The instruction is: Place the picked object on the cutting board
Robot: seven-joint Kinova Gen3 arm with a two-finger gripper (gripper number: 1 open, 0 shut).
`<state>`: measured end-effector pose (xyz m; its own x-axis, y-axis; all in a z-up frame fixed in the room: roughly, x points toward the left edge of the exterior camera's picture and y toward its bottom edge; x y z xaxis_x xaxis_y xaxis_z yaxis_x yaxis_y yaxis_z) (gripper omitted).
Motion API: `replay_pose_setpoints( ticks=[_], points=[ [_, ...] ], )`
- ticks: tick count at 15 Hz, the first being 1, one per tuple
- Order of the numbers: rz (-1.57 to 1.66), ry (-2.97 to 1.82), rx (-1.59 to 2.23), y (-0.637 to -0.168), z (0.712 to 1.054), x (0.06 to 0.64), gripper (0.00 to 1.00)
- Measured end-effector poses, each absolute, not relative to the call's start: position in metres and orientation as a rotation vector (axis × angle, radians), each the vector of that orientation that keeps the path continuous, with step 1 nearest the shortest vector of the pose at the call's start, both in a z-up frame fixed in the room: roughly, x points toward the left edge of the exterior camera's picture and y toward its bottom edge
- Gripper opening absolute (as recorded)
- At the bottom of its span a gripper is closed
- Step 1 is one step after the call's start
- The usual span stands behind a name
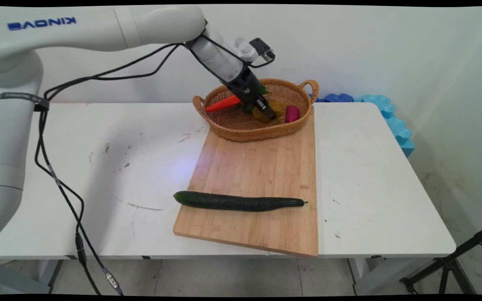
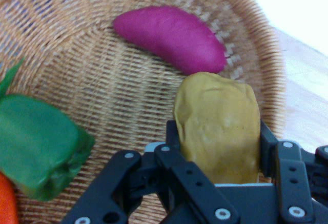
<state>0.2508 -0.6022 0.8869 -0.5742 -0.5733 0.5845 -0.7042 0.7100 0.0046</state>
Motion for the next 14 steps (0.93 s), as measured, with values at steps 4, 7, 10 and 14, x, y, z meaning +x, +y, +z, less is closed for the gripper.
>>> replay_pose_setpoints(
  ticks=[4,7,10,14],
  points=[
    [0.323,-2.374,0.88,-0.58,0.904,0.243,0.0],
    [0.328,-2.408,0.765,-0.554,0.915,0.233,0.0],
    [0.331,-2.451,0.631,-0.53,0.915,0.224,0.0],
    [0.335,-2.488,0.513,-0.513,0.906,0.215,0.0]
  ],
)
